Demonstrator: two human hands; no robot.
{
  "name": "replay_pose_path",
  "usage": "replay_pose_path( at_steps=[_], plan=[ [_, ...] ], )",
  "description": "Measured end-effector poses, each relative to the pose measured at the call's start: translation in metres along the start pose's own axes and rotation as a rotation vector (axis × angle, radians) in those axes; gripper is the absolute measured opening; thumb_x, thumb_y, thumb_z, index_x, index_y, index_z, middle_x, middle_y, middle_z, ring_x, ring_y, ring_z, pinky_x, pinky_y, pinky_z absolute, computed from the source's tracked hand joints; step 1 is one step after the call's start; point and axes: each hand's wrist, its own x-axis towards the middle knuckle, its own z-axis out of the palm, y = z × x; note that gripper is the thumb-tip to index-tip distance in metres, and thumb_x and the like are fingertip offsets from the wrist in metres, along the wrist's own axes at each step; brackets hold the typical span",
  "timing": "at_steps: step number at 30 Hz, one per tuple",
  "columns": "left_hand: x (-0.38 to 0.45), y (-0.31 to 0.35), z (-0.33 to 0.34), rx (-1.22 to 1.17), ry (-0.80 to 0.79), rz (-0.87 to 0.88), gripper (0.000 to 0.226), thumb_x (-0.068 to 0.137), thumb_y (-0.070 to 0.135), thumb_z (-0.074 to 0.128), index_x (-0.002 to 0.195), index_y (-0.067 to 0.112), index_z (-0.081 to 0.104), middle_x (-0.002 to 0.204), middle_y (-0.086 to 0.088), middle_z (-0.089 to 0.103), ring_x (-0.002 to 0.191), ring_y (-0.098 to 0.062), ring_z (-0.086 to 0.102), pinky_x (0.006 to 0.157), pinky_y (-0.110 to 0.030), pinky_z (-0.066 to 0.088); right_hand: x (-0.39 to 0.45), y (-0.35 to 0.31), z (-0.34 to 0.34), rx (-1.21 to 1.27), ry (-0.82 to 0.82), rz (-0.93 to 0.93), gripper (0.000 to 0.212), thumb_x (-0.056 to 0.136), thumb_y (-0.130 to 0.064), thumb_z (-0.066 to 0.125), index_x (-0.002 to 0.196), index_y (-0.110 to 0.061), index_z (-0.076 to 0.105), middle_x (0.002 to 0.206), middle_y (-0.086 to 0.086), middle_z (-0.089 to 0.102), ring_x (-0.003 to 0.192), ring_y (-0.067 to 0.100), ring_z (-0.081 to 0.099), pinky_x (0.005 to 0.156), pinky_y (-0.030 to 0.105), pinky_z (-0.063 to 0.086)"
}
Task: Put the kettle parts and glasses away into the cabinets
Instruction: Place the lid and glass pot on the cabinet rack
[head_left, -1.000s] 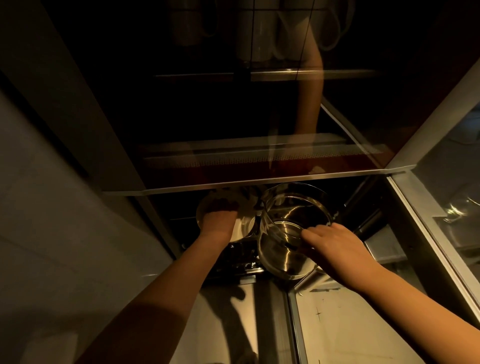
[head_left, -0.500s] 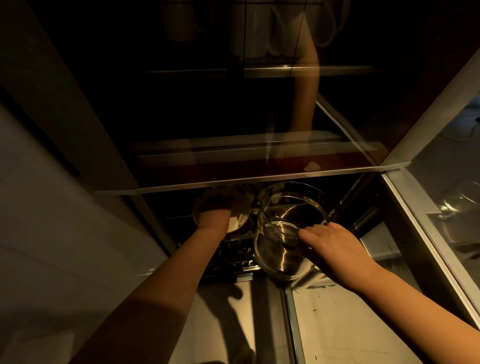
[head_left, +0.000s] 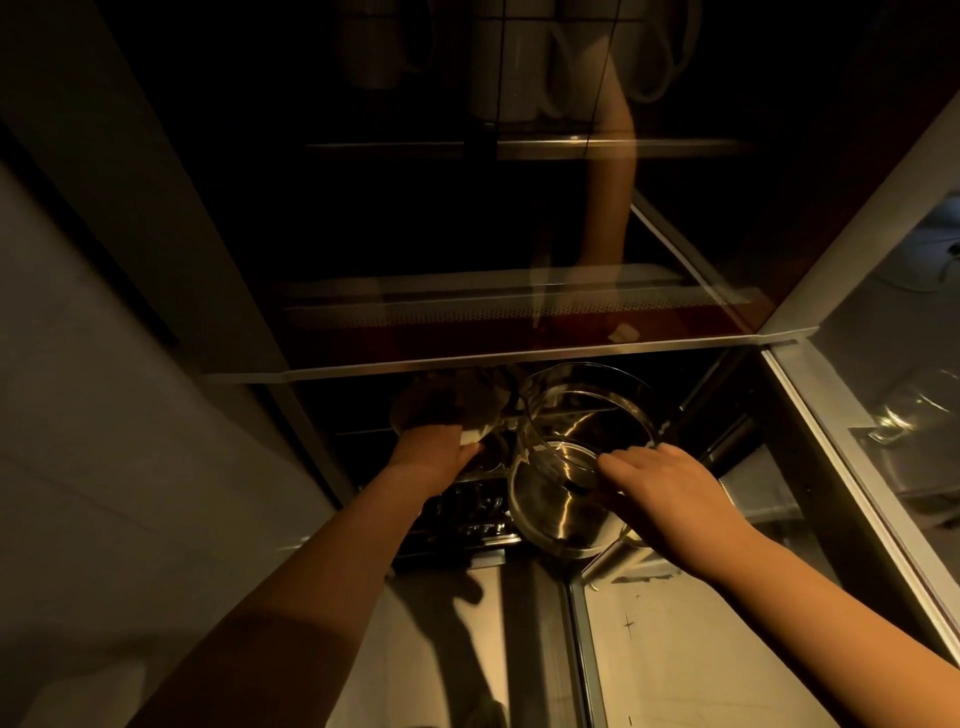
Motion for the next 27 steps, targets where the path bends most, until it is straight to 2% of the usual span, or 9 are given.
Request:
replay_pose_path(
  at_steps=[2,3,4,6,8,12,15,21,27],
  plan=[
    [-0.002,-0.001,0.003,0.093,0.051,0.028,0.028,0.1,0.032,0.04,0.115,0.013,0.055,0.105,-0.004,0.059,0.086,-0.018,0.054,0.071,-0.029,0.041,0.0,-0.002,0.0,-0.008,-0.007,-0.003,0.045,0.054,-0.016,0.089,0.085,-0.027,0.059,0.071,-0.011,0.063,0.063,0.01,0.062,0.059,0.024,0.043],
    [-0.004,-0.003,0.005,0.15,0.072,0.055,0.025,0.1,0.026,0.042,0.119,0.014,0.052,0.114,-0.006,0.058,0.094,-0.02,0.055,0.077,-0.03,0.043,0.0,-0.002,0.0,-0.014,-0.014,-0.004,0.045,0.054,-0.016,0.089,0.086,-0.027,0.059,0.071,-0.011,0.063,0.064,0.01,0.062,0.059,0.024,0.043],
    [-0.006,-0.006,0.01,0.209,0.084,0.09,0.03,0.097,0.019,0.046,0.127,0.015,0.047,0.125,-0.007,0.055,0.107,-0.023,0.054,0.089,-0.033,0.042,0.0,-0.003,0.0,-0.019,-0.018,-0.004,0.045,0.054,-0.017,0.089,0.086,-0.027,0.06,0.071,-0.011,0.064,0.064,0.01,0.062,0.059,0.024,0.044],
    [-0.011,-0.011,0.023,0.253,0.139,0.145,0.059,0.089,0.009,0.055,0.143,0.015,0.03,0.142,-0.007,0.041,0.128,-0.026,0.04,0.109,-0.038,0.029,0.001,-0.004,0.001,-0.015,-0.013,-0.008,0.044,0.054,-0.016,0.089,0.086,-0.027,0.06,0.071,-0.011,0.064,0.064,0.01,0.062,0.059,0.024,0.045],
    [-0.022,-0.012,0.034,0.283,0.233,0.186,0.071,0.09,0.011,0.051,0.15,0.014,0.013,0.151,-0.007,0.028,0.139,-0.025,0.026,0.116,-0.042,0.014,0.001,-0.005,0.002,-0.005,-0.006,-0.009,0.045,0.053,-0.016,0.09,0.085,-0.027,0.06,0.07,-0.011,0.063,0.063,0.009,0.062,0.059,0.024,0.044],
    [-0.039,-0.01,0.051,0.365,0.261,0.247,0.063,0.097,0.024,0.039,0.151,0.016,0.009,0.16,-0.006,-0.002,0.146,-0.023,-0.006,0.116,-0.047,-0.005,0.001,-0.007,0.001,-0.014,0.005,-0.006,0.048,0.049,-0.016,0.091,0.084,-0.027,0.059,0.07,-0.012,0.062,0.062,0.008,0.061,0.058,0.022,0.042],
    [-0.042,-0.01,0.058,0.421,0.243,0.253,0.066,0.096,0.028,0.04,0.151,0.015,0.006,0.159,-0.008,-0.009,0.143,-0.024,-0.018,0.114,-0.047,-0.008,-0.001,-0.008,0.0,-0.015,0.025,-0.015,0.044,0.052,-0.018,0.09,0.083,-0.027,0.06,0.069,-0.012,0.061,0.061,0.008,0.061,0.057,0.023,0.043],
    [-0.035,-0.01,0.059,0.504,0.163,0.186,0.065,0.099,0.033,0.032,0.15,0.009,0.0,0.159,-0.01,-0.009,0.145,-0.027,-0.013,0.116,-0.051,-0.007,-0.004,-0.009,0.0,-0.001,0.008,0.005,0.042,0.056,-0.017,0.088,0.084,-0.027,0.058,0.069,-0.012,0.061,0.062,0.009,0.061,0.059,0.023,0.042],
    [-0.033,-0.01,0.059,0.558,0.121,0.118,0.069,0.097,0.032,0.035,0.15,0.008,-0.002,0.159,-0.011,-0.009,0.145,-0.03,-0.012,0.116,-0.054,-0.003,-0.007,-0.012,-0.004,0.027,-0.015,0.016,0.032,0.065,-0.018,0.082,0.088,-0.028,0.06,0.074,-0.012,0.064,0.068,0.009,0.062,0.061,0.024,0.044]
  ],
)
